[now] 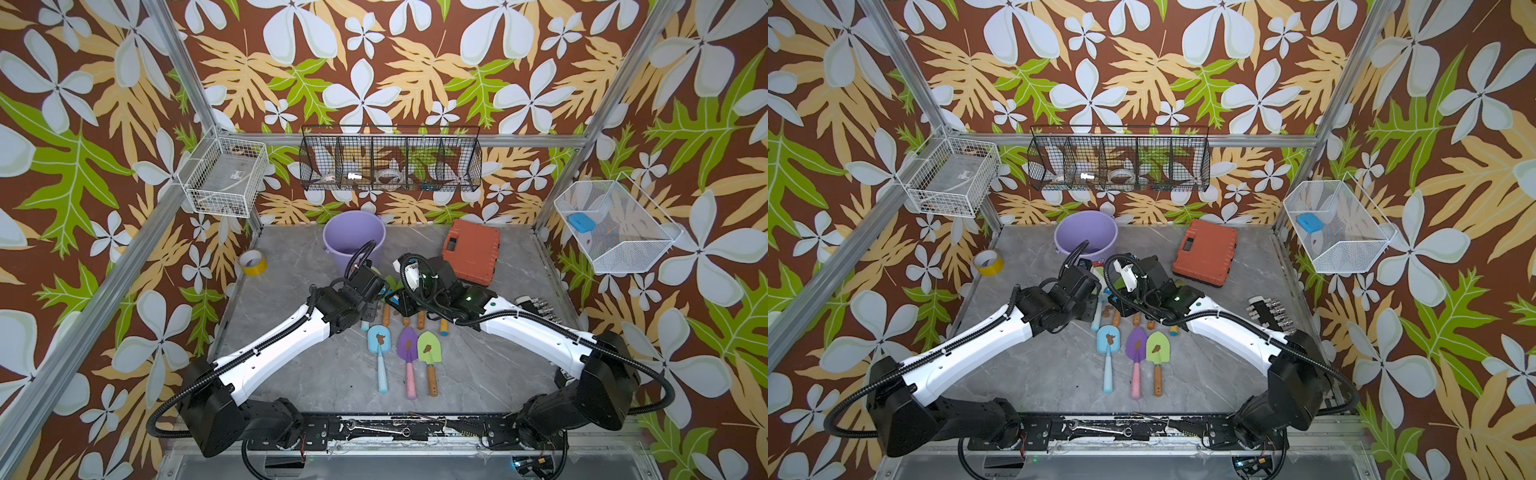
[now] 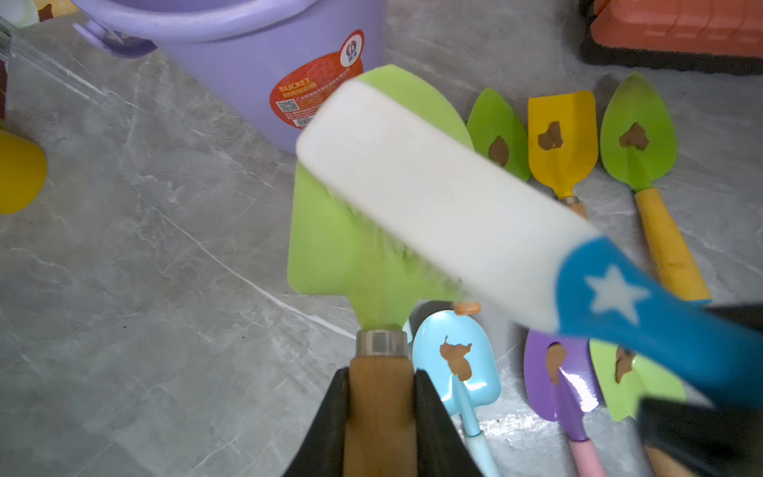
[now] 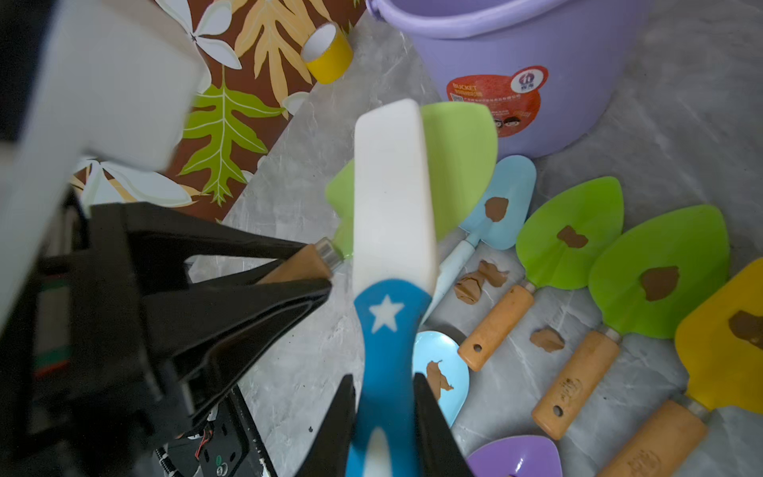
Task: Brush the soil off the hand trowel and place it into the bucket
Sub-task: Brush off the soil from the hand trowel.
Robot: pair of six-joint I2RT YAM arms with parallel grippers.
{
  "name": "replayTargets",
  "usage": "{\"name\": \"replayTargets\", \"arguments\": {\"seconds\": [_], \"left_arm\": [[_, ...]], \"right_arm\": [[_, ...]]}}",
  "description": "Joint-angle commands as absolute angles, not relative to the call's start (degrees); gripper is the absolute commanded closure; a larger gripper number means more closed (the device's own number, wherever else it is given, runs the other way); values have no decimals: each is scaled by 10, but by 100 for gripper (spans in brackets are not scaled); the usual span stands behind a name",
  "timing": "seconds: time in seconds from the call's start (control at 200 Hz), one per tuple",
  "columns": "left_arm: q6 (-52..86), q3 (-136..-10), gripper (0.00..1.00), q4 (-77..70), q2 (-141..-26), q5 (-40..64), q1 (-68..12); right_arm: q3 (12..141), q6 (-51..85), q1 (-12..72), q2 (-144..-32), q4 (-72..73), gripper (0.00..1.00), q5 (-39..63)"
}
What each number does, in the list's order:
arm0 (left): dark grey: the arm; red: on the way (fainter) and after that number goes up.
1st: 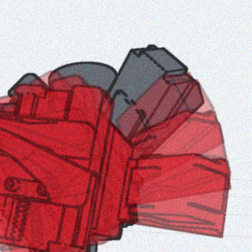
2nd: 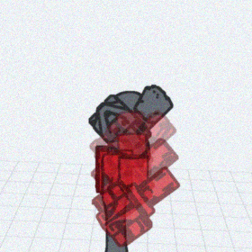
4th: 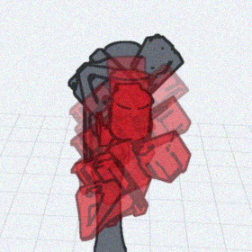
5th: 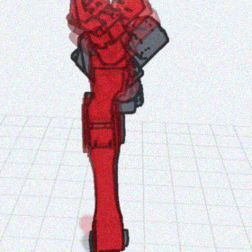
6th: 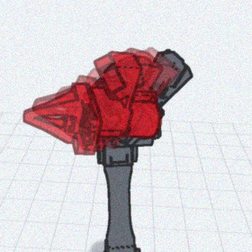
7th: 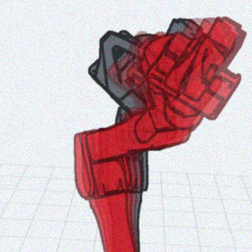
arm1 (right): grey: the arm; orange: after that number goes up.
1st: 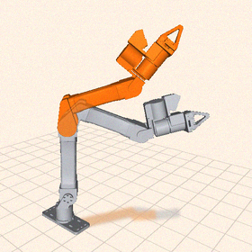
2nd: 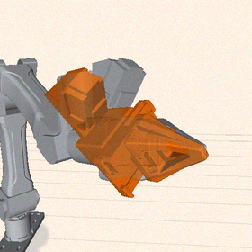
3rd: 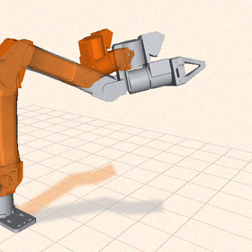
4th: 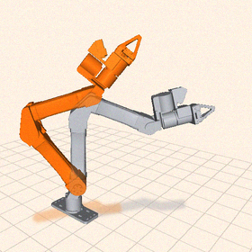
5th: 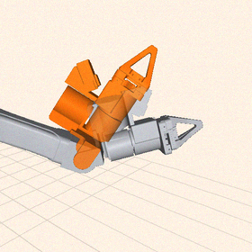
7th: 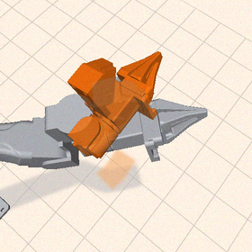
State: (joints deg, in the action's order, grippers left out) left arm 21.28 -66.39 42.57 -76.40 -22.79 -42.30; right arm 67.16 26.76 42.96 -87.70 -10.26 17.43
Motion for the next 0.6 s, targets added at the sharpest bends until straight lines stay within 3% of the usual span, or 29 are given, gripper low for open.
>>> {"name": "replayTargets", "arguments": {"seconds": [0.0, 0.25, 0.596], "left_arm": [[194, -672, 100, 417, -758, -275, -422], [183, -745, 100, 392, -790, -251, -335], [186, -973, 100, 431, -1003, -242, -260]], "right_arm": [[661, 270, 397, -863, -109, 100, 142], [608, 284, 330, -758, -67, 100, 102], [568, 300, 322, -744, -47, 100, 112]]}}
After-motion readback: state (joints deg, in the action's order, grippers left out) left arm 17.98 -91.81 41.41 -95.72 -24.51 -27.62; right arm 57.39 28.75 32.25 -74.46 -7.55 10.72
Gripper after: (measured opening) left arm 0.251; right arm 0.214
